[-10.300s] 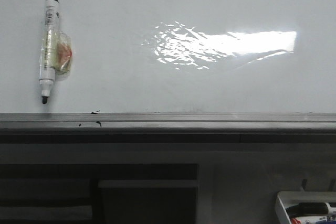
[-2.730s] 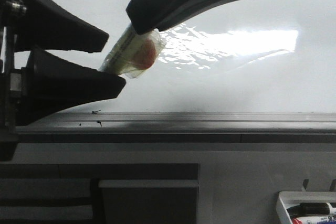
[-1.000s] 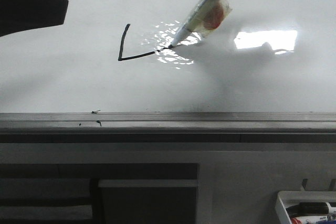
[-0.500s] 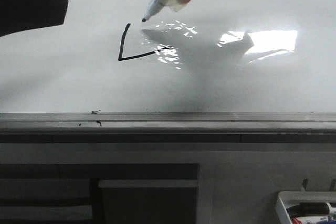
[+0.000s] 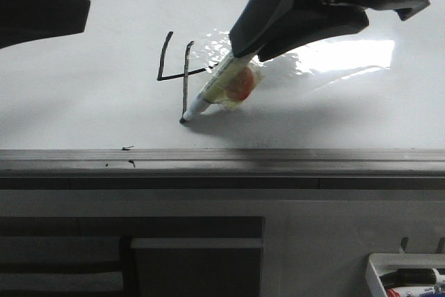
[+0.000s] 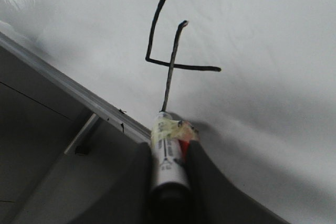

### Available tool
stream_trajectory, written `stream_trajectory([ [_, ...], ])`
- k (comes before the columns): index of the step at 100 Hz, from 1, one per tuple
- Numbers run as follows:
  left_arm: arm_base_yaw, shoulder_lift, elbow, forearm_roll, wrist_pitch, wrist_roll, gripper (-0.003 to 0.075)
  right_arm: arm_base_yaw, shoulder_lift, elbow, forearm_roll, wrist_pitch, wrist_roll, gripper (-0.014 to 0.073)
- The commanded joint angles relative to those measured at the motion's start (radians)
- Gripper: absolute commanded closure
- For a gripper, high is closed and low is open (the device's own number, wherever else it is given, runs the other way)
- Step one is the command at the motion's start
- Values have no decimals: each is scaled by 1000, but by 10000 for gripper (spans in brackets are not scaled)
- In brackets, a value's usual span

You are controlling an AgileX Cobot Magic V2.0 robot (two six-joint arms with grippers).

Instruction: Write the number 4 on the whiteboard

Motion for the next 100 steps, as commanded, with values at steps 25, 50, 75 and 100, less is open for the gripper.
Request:
stream_trajectory([
  [25, -127, 113, -26, 16, -129, -10, 281, 94, -61, -78, -36, 44, -60, 655],
  [50, -134, 264, -44, -22, -266, -2, 281, 145, -64, -122, -44, 109, -73, 655],
  [75, -131, 288, -51, -16, -242, -2, 357, 151, -69, -124, -34, 119, -73, 655],
  [100, -131, 288, -51, 8, -235, -2, 741, 151, -69, -124, -25, 119, -73, 655],
])
